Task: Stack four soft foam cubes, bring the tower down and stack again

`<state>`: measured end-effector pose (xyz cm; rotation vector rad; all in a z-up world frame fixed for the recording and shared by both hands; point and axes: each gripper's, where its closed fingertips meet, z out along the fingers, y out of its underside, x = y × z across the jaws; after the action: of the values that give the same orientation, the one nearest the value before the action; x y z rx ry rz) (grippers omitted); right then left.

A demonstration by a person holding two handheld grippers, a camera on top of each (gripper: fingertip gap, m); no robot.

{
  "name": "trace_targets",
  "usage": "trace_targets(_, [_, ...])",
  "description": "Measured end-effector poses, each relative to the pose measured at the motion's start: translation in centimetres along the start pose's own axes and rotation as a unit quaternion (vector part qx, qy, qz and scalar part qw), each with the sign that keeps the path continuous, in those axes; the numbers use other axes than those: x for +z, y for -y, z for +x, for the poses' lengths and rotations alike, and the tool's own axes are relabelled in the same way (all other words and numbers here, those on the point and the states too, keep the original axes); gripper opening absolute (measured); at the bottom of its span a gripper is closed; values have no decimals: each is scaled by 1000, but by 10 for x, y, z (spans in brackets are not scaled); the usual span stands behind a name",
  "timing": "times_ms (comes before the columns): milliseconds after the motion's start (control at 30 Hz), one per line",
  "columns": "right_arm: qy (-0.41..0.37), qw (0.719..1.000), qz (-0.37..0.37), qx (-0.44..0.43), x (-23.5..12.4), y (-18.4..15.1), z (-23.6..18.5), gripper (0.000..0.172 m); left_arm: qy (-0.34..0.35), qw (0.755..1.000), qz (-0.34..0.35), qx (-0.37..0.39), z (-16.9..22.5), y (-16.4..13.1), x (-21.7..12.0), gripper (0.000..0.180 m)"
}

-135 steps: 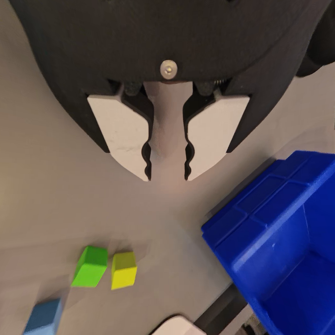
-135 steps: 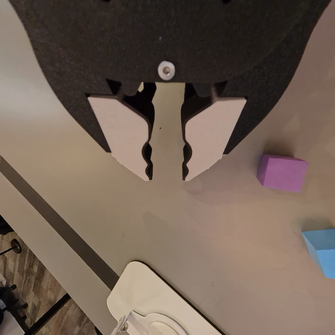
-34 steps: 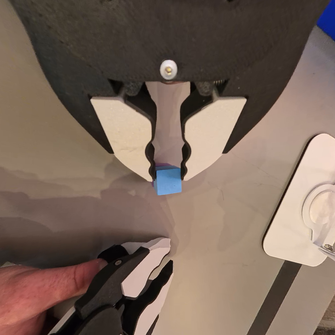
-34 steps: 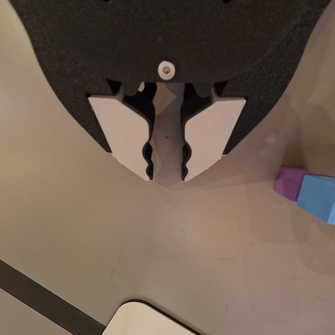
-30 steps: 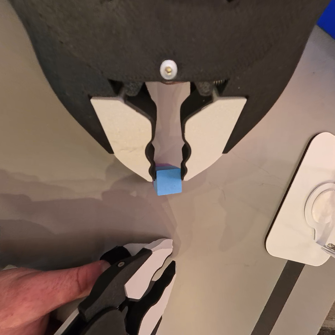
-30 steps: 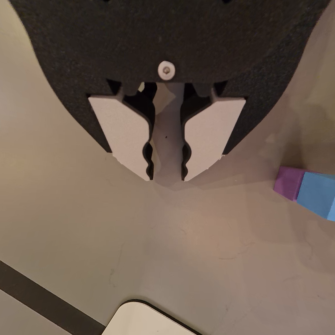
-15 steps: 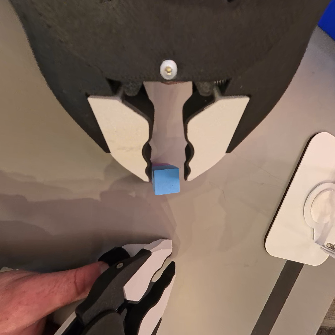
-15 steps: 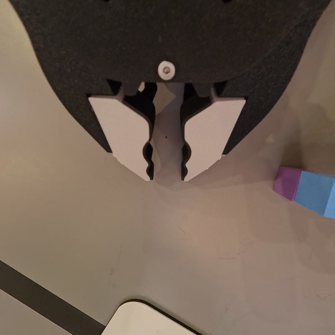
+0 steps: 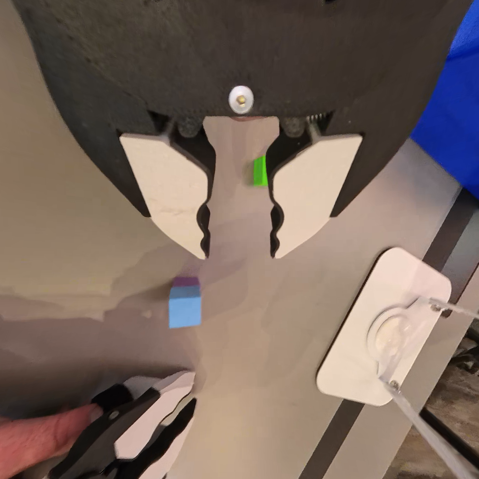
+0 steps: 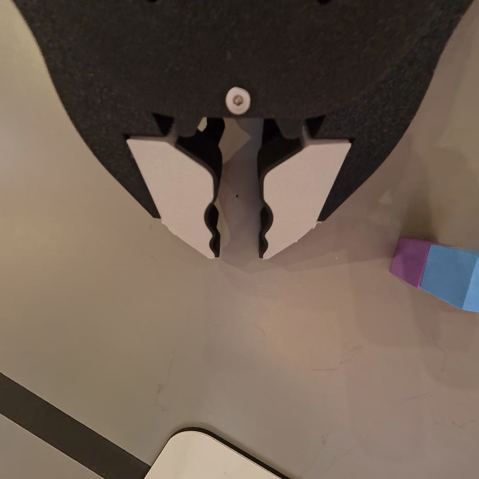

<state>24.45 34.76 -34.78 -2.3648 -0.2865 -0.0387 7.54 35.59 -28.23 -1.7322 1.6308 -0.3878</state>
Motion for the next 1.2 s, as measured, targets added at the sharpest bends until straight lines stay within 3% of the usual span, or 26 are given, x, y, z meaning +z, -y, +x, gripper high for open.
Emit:
trace_targets(333, [5, 1000, 3, 8, 0, 0, 0, 28, 5, 998, -56, 31, -18, -58, -21, 44])
trace_targets(467, [9, 1000, 4, 14, 0, 0, 0, 28, 10, 997, -72, 10, -24, -76, -21, 44])
trace_targets(633, [15, 1000, 6, 20, 1, 0, -1, 28, 14, 996, -91, 8, -30, -86, -18, 44])
trace_targets(867, [24, 999, 8, 28, 2, 0, 0, 28, -17, 996, -82, 36, -22, -76, -6, 41])
trace_targets(1200, [28, 999, 9, 31, 2, 0, -1, 28, -25, 990, -131, 40, -25, -96, 6, 41])
